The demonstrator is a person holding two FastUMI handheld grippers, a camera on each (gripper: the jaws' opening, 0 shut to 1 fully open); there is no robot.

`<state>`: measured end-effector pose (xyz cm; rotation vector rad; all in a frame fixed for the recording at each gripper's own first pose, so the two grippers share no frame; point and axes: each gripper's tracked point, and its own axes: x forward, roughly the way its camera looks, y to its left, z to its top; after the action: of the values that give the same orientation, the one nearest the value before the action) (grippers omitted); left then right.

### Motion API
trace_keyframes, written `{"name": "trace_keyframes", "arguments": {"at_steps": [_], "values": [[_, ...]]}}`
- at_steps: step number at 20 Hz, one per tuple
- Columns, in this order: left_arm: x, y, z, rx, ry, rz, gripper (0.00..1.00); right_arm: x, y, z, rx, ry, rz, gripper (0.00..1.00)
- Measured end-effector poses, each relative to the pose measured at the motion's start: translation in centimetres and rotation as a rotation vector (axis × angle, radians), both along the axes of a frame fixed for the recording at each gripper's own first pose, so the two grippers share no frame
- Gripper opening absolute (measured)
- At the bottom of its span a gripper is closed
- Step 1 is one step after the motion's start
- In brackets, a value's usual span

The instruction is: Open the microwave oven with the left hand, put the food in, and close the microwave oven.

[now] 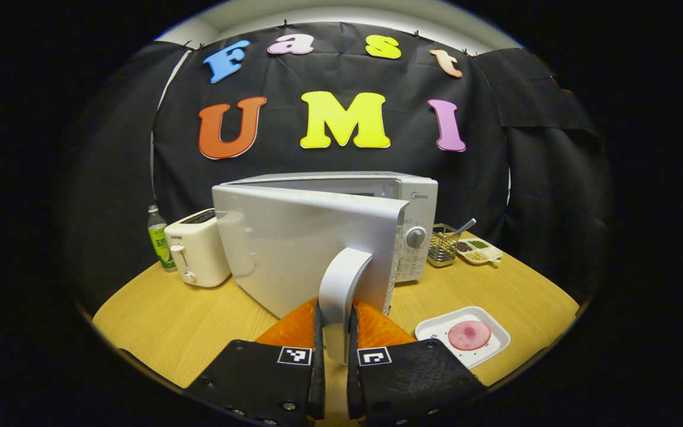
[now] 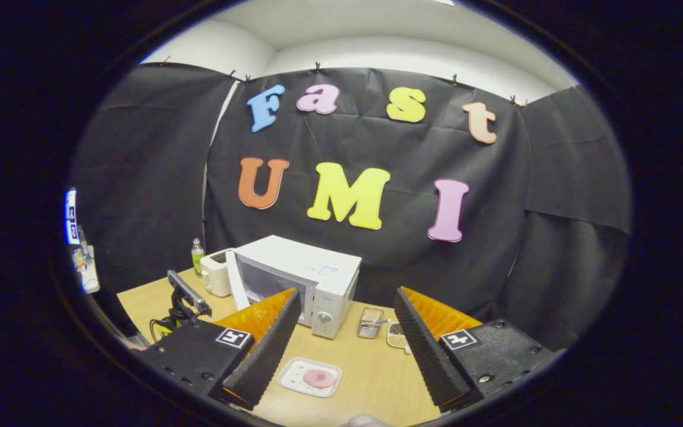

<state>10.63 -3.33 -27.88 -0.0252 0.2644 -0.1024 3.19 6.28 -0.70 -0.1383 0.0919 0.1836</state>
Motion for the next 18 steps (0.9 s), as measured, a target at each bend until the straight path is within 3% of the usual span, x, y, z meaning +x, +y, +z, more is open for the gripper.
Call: {"name": "trace_keyframes", "arguments": {"at_steps": [1,5,9,11,13,14,16,18], "values": [[-0.7,0.9,0.0,0.005,0.01,0.016,0.14,-0.4,0.3,-0.1,0.001,0.001,0.005,0.96],[-3.1,5.6,-0.2,0.011,0.036,0.108,0.14,-1.1,1.7,-0.6,0.026,0.008,0.032,1.0],[-4.6,10.3,-0.6,-0.041,0.069,0.195,0.19,-1.8,3.1,-1.1,0.056,0.009,0.057,1.0],[-5.2,12.1,-0.8,-0.051,0.084,0.213,0.26,-2.1,3.5,-1.2,0.067,0.011,0.067,1.0],[-5.4,13.4,-0.9,-0.064,0.096,0.223,0.48,-2.3,3.8,-1.3,0.075,0.013,0.069,1.0],[-5.7,13.7,-1.0,-0.065,0.098,0.221,0.74,-2.3,4.0,-1.3,0.078,0.016,0.07,0.96],[-5.9,14.0,-1.0,-0.04,0.089,0.224,0.83,-2.2,4.5,-1.2,0.089,0.022,0.079,1.0],[-5.9,14.1,-0.8,-0.037,0.081,0.219,0.83,-1.9,4.9,-0.9,0.08,0.025,0.084,1.0]]}}
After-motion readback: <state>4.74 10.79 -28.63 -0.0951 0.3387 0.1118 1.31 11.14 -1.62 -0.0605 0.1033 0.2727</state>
